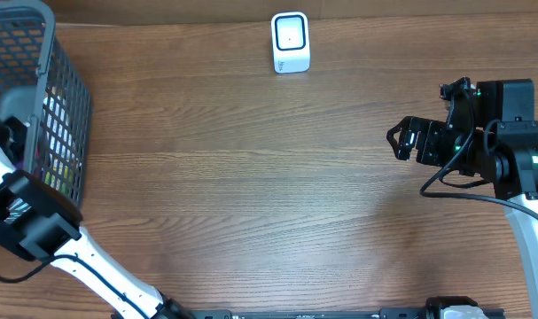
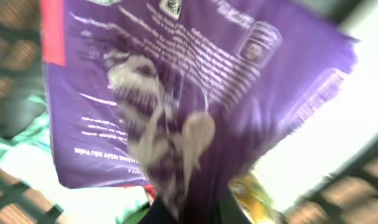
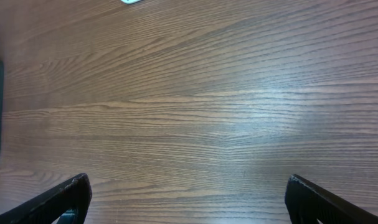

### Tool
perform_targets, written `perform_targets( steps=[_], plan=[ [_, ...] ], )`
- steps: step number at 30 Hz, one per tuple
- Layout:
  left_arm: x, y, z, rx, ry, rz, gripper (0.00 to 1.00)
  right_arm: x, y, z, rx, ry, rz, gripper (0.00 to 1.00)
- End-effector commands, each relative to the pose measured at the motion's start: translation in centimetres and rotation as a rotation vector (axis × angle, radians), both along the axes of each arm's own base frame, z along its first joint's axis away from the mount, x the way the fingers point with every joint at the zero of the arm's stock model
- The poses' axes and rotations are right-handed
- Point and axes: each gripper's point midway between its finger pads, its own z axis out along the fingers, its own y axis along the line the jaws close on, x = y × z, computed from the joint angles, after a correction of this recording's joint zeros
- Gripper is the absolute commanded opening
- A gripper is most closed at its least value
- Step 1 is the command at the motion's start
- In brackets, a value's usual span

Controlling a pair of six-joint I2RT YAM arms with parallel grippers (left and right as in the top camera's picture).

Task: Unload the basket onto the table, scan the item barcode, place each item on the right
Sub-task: 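Lift purple pack out and carry it toward the table center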

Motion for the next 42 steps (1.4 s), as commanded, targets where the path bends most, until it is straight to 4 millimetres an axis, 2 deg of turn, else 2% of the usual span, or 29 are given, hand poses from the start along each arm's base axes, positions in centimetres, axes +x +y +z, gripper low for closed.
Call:
perform_targets(
  steps=[1, 6, 7, 10, 13, 15, 17, 19, 22, 24, 30, 37, 42],
  plan=[
    [2.6, 0.3, 10.4, 0.112, -0.256, -0.004, 0.04, 0.4, -0.2, 0.7, -0.008, -0.025, -0.007, 1.0],
    [2.1, -2.2, 22.3, 0.287, -0.474, -0.048, 0.04, 0.4, -0.2, 0.7, -0.008, -0.025, -0.007, 1.0],
    [1.9, -3.0, 24.1, 0.312, -0.508, -0.059, 0.04, 0.4, -0.2, 0.7, -0.008, -0.025, -0.007, 1.0],
    [1.2, -6.5, 29.9, 0.379, -0.64, -0.124, 0.04, 0.4, -0.2, 0.7, -0.008, -0.024, -0.007, 1.0],
    [0.9, -11.0, 33.8, 0.399, -0.736, -0.207, 0.04, 0.4, -0.2, 0.7, -0.008, -0.024, -0.007, 1.0],
    [0.9, -14.4, 35.1, 0.384, -0.771, -0.277, 0.04, 0.4, -0.2, 0.7, -0.008, -0.025, -0.008, 1.0],
    [1.3, -17.5, 35.4, 0.353, -0.78, -0.343, 0.04, 0.4, -0.2, 0.7, -0.008, -0.025, -0.008, 1.0],
    [1.9, -21.0, 34.6, 0.296, -0.765, -0.422, 0.04, 0.4, -0.2, 0.7, -0.007, -0.025, -0.008, 1.0],
    [3.9, -27.4, 32.4, 0.181, -0.72, -0.585, 0.04, 0.4, -0.2, 0.7, -0.008, -0.025, -0.008, 1.0],
    [5.4, -32.9, 30.1, 0.072, -0.672, -0.701, 0.04, 0.4, -0.2, 0.7, -0.008, -0.025, -0.008, 1.0],
    [6.5, -43.8, 22.1, -0.118, -0.432, -0.88, 0.04, 0.4, -0.2, 0.8, -0.008, -0.026, -0.007, 1.0],
    [5.5, -54.4, 11.1, -0.256, -0.134, -0.996, 0.04, 0.9, -0.2, 1.1, -0.007, -0.048, -0.008, 1.0],
    [3.8, -59.6, 4.7, -0.275, 0.028, -1.067, 0.04, 0.8, -0.2, 1.0, -0.007, -0.043, -0.008, 1.0]
  ],
)
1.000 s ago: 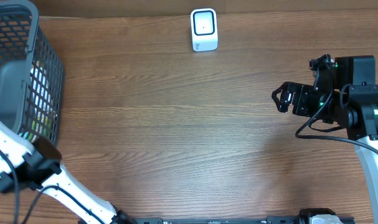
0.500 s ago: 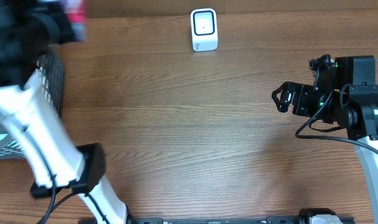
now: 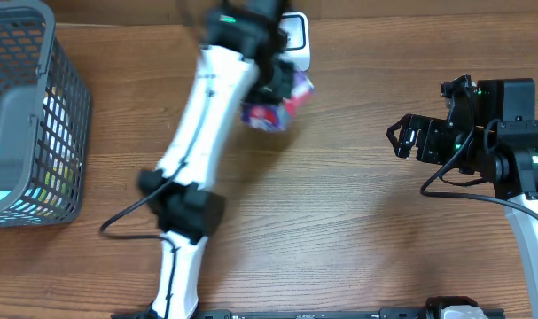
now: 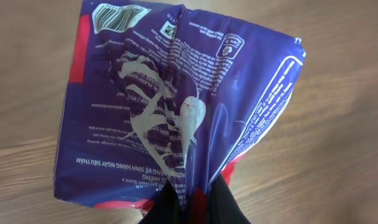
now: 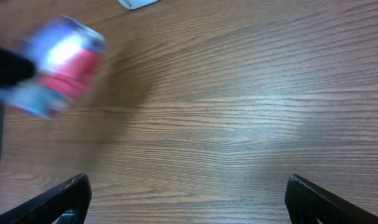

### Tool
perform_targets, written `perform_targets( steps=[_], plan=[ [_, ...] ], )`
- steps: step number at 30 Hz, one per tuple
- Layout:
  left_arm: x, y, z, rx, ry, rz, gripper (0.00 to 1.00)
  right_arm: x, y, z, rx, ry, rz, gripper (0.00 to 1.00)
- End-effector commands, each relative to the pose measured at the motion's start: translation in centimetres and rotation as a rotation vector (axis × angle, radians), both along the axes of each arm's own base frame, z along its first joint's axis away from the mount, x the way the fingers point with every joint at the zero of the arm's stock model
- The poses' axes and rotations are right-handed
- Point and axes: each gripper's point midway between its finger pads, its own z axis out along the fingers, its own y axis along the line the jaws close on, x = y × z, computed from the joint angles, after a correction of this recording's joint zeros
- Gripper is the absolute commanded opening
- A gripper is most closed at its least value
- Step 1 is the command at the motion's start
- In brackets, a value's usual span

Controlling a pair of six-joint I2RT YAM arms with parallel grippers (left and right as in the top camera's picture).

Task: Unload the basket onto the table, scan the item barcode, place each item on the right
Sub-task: 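Lift purple pack out and carry it toward the table center, then release purple pack on table and withdraw left gripper to basket, then reach left gripper into basket and grasp the white tube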

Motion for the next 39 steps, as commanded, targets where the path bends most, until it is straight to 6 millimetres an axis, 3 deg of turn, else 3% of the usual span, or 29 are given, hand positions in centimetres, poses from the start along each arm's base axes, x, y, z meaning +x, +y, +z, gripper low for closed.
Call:
perform_targets(
  steps=[1, 4, 5, 7, 8, 12, 16, 20, 23, 27, 31, 35, 37, 39],
  plan=[
    [-1.6, -3.2, -3.5, 0.024, 0.087, -0.018, 0.04, 0.3, -0.2, 0.7, -0.007, -0.021, -0.008, 1.0],
    [-2.4, -5.3, -5.8, 0.045, 0.118, -0.061, 0.04, 0.3, -0.2, 0.7, -0.007, -0.02, -0.008, 1.0],
    [-2.5, -5.7, -6.1, 0.047, 0.121, -0.071, 0.14, 0.3, -0.2, 0.7, -0.008, -0.02, -0.007, 1.0],
    [-2.6, -6.1, -6.1, 0.045, 0.115, -0.083, 0.47, 0.3, -0.2, 0.7, -0.008, -0.021, -0.007, 1.0],
    [-2.5, -6.1, -5.6, 0.039, 0.104, -0.089, 0.52, 0.3, -0.2, 0.7, -0.008, -0.021, -0.007, 1.0],
    [-1.2, -4.8, -1.3, -0.011, 0.013, -0.072, 0.58, 0.3, -0.2, 0.7, -0.008, -0.021, -0.007, 1.0],
    [0.6, -1.3, 6.8, -0.092, -0.178, -0.018, 0.62, 0.3, -0.2, 0.7, -0.008, -0.02, -0.007, 1.0],
    [1.4, 5.5, 15.0, -0.119, -0.403, 0.086, 0.73, 0.3, -0.2, 0.7, -0.008, -0.02, -0.007, 1.0],
    [1.1, 14.2, 20.0, -0.045, -0.559, 0.272, 0.74, 0.3, -0.2, 0.7, -0.007, -0.02, -0.007, 1.0],
    [-0.8, 24.9, 23.5, -0.004, -0.651, 0.522, 0.75, 0.3, -0.2, 0.7, -0.007, -0.02, -0.008, 1.0],
    [-3.0, 34.5, 23.8, 0.066, -0.663, 0.757, 0.75, 0.3, -0.2, 0.7, -0.007, -0.02, -0.008, 1.0],
    [-5.8, 43.2, 21.9, 0.205, -0.596, 0.953, 0.75, -0.2, -0.2, 0.3, -0.009, 0.008, -0.008, 1.0],
    [-6.4, 46.1, 20.4, 0.22, -0.556, 0.998, 0.75, -0.5, -0.3, 0.1, -0.01, 0.023, -0.008, 1.0],
    [-5.9, 47.8, 18.5, 0.198, -0.512, 0.962, 0.75, -0.6, -0.4, 0.0, -0.018, 0.028, -0.012, 1.0]
  ],
)
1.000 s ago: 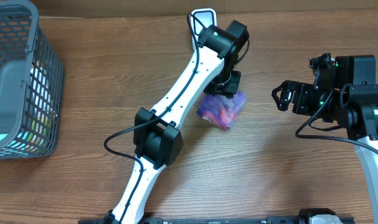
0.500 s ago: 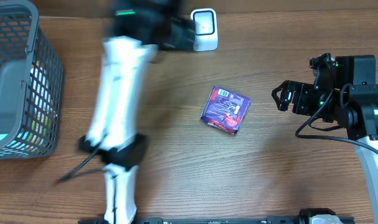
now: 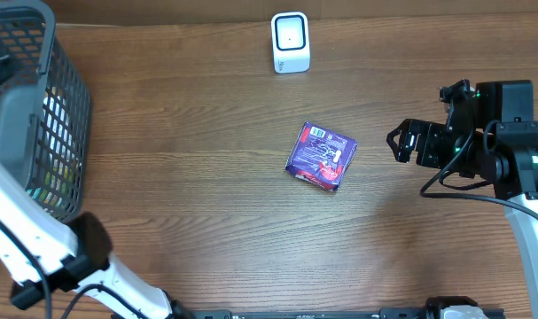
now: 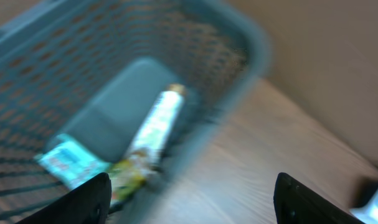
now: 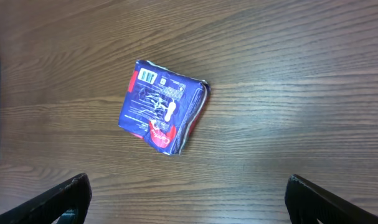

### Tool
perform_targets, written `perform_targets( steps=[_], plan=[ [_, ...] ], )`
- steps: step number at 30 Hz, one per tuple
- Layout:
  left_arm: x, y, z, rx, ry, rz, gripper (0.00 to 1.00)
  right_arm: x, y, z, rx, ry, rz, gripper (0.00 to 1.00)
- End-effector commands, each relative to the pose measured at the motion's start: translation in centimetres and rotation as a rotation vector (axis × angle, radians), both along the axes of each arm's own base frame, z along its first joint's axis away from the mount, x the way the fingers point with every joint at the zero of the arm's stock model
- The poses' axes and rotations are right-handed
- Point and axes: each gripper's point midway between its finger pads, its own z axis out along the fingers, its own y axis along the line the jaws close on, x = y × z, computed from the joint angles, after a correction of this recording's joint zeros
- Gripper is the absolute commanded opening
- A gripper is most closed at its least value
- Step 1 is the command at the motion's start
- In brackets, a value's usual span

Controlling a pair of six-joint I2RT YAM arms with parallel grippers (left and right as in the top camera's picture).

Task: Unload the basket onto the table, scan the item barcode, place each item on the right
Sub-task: 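Reach left gripper into basket and grasp the white tube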

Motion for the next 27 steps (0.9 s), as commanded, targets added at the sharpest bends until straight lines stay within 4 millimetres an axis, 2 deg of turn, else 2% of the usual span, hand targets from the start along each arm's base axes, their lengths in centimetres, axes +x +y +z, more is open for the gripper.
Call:
perform_targets(
  steps=[1, 9, 14, 18, 22, 27],
  plan=[
    [0.8, 3.3, -4.2, -0.035, 0.104, -0.06, 0.75, 0.3, -0.4, 0.6, -0.017, -0.019, -0.013, 1.0],
    [4.1, 6.9, -15.4, -0.168, 0.309, -0.11, 0.73, 0.8, -0.4, 0.9, -0.015, -0.044, -0.013, 1.0],
    [6.2, 8.4, -21.6, -0.23, 0.374, -0.13, 0.74, 0.8, -0.4, 0.9, -0.016, -0.043, -0.013, 1.0],
    [7.9, 8.7, -25.7, -0.29, 0.374, -0.157, 0.75, 0.9, -0.4, 0.9, -0.015, -0.045, -0.013, 1.0],
    [9.4, 8.5, -28.4, -0.32, 0.367, -0.207, 0.76, 0.9, -0.4, 1.0, -0.015, -0.046, -0.013, 1.0],
    [10.2, 8.2, -31.8, -0.347, 0.401, -0.22, 0.81, 0.9, -0.4, 1.0, -0.015, -0.045, -0.013, 1.0]
  ],
)
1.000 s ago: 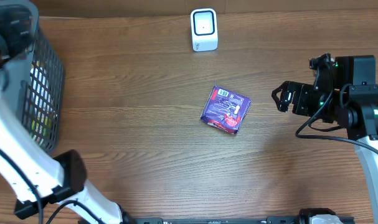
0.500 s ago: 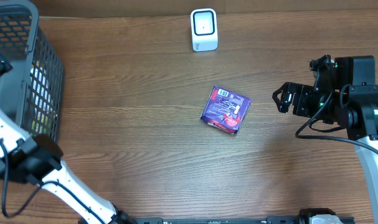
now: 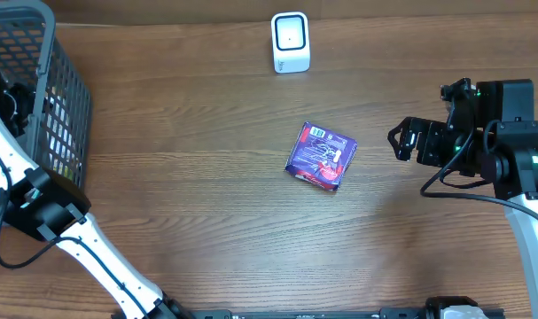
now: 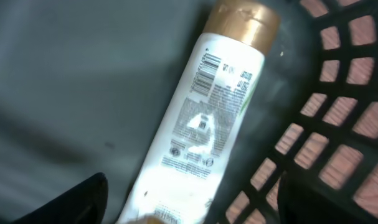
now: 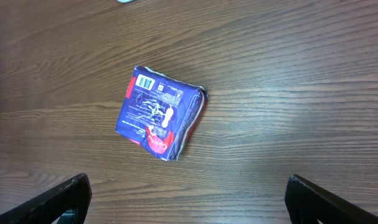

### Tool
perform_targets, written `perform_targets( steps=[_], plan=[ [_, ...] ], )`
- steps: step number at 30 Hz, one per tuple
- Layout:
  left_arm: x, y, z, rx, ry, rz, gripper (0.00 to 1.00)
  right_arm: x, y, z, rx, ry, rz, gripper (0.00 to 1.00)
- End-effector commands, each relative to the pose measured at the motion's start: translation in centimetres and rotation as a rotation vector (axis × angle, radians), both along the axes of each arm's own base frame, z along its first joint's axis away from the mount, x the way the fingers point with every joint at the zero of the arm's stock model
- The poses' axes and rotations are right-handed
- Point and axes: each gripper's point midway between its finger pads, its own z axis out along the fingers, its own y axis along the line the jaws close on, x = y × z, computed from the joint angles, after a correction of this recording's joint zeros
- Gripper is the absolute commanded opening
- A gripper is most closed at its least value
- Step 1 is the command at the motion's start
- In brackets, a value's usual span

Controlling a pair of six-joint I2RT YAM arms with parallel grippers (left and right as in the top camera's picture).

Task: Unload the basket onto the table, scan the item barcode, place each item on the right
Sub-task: 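Reach left gripper into basket and grasp the white tube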

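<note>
A purple packet (image 3: 321, 155) with a barcode at its top corner lies flat mid-table, also seen in the right wrist view as the packet (image 5: 159, 112). The white scanner (image 3: 291, 42) stands at the table's far edge. My left gripper (image 4: 189, 208) is open down inside the grey basket (image 3: 65, 106), straddling a white bottle (image 4: 201, 130) with a gold cap and a barcode facing up. At the right side, my right gripper (image 5: 187, 199) hangs open above bare wood, right of the packet.
The basket's mesh wall (image 4: 338, 112) stands close on the right of the left gripper. A grey floor panel (image 4: 70, 81) lies under the bottle. The left arm (image 3: 38, 213) reaches along the table's left side.
The left gripper has gone from above the basket's rim to down inside it, close over the white bottle. The purple packet and the right arm stay where they were.
The left gripper first held the purple packet in the basket. Then it held the packet up by the scanner. Then the packet lay mid-table with the gripper open over the basket, and now the gripper is low over the bottle.
</note>
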Motion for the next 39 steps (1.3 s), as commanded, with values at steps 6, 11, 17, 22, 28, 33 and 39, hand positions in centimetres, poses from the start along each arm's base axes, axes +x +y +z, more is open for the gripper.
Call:
perform_targets(
  steps=[6, 11, 17, 22, 28, 33, 39],
  plan=[
    [0.7, -1.3, -5.6, -0.079, 0.065, -0.048, 0.85, 0.4, -0.2, 0.8, -0.004, -0.024, -0.006, 1.0],
    [0.6, -1.5, -7.0, -0.098, 0.086, -0.049, 0.84, 0.4, -0.2, 0.8, -0.004, -0.024, -0.006, 1.0],
    [-0.2, -2.2, -9.2, -0.127, 0.15, -0.052, 0.84, 0.4, -0.2, 0.7, -0.004, -0.023, -0.006, 1.0],
    [-0.7, -2.4, -10.2, -0.143, 0.18, -0.051, 0.76, 0.1, -0.2, 0.6, -0.005, -0.011, -0.006, 1.0],
    [-0.7, -3.1, -10.1, -0.181, 0.174, -0.055, 0.69, 0.1, -0.2, 0.6, -0.004, -0.01, -0.006, 1.0],
    [-1.3, -3.9, -8.2, -0.222, 0.163, -0.057, 0.61, 0.1, -0.2, 0.6, -0.004, -0.009, -0.006, 1.0],
    [-1.0, -3.3, -0.5, -0.133, 0.043, -0.054, 0.66, 0.0, -0.2, 0.5, -0.004, -0.007, -0.006, 1.0]
  ],
)
